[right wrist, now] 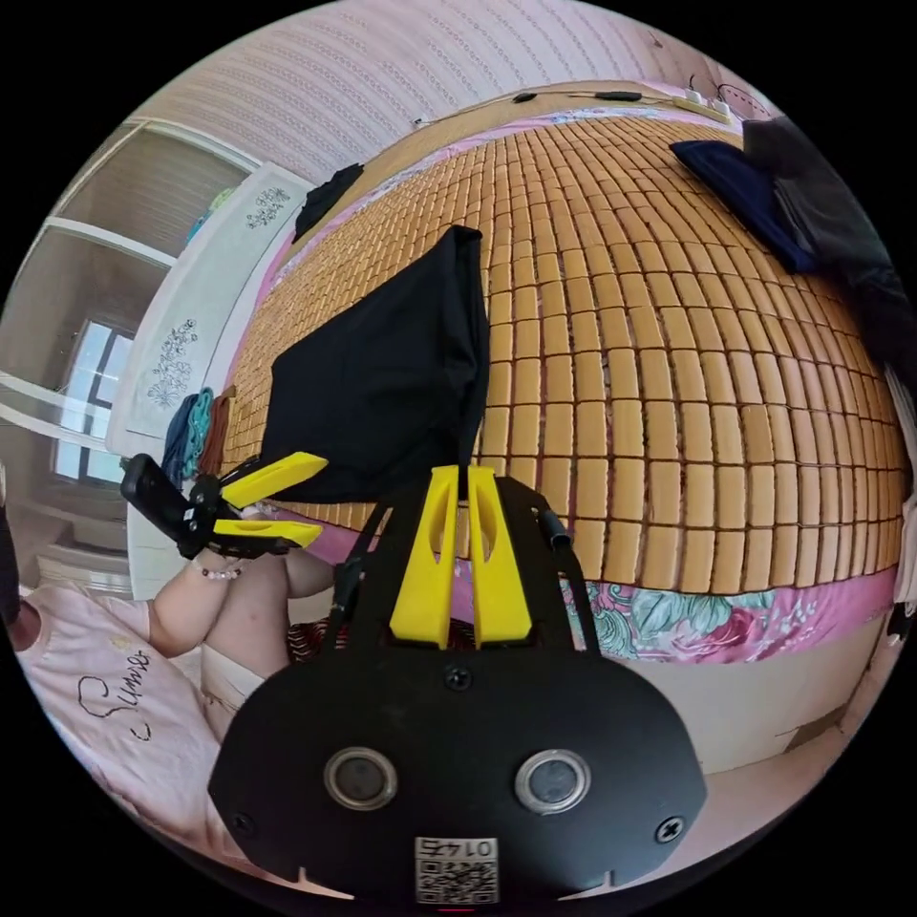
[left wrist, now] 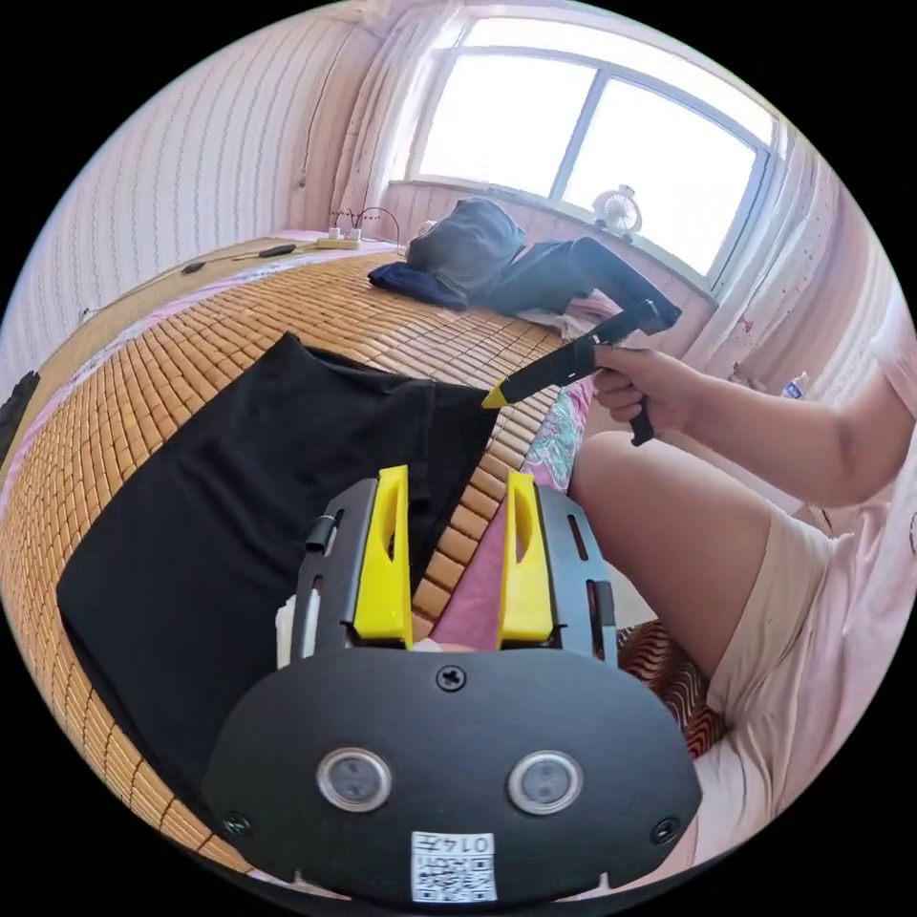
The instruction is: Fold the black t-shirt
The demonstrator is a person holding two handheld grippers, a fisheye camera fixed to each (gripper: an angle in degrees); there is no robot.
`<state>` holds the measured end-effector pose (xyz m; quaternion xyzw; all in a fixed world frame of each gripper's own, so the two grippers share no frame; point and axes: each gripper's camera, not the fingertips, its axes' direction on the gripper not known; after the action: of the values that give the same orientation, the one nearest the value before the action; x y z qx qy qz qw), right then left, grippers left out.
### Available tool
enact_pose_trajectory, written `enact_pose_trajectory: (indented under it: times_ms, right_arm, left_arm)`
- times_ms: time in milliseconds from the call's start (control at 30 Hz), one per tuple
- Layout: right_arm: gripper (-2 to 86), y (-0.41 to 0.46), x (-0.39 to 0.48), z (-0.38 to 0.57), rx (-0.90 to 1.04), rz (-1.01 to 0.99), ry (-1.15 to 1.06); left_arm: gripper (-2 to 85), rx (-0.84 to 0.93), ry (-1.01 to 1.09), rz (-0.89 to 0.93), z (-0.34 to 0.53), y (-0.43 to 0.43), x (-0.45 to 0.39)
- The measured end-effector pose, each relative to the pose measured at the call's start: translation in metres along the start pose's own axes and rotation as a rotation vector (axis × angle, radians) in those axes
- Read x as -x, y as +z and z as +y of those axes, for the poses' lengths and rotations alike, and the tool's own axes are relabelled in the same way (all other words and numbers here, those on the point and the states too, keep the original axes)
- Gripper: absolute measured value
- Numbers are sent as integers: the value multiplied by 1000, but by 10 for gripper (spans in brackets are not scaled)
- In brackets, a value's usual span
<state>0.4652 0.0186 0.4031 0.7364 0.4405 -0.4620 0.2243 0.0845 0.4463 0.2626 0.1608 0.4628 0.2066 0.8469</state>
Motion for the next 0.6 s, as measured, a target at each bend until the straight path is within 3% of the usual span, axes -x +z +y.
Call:
enact_pose_trajectory:
  times_ms: [200, 300, 367, 433, 500, 600]
  right_arm:
    - [10, -70, -11, 18, -19, -195, -57]
    - [12, -92, -17, 32, 8, -279, -62]
    - [15, -105, -19, 41, 9, -339, -74]
    - [21, -125, -27, 51, -66, -312, -62]
    - [35, -146, -54, 62, -160, -188, 65]
    - [101, -150, -90, 62, -174, -193, 212]
  left_arm:
    - [204, 48, 172, -100, -41, 40, -44]
    - [158, 90, 193, -79, -43, 47, -63]
    - [47, 104, 166, -79, -35, 42, -73]
    - [6, 93, 137, -82, -26, 34, -77]
    - [-3, 84, 114, -60, -19, 26, -81]
    - [-8, 62, 98, -57, -10, 9, -88]
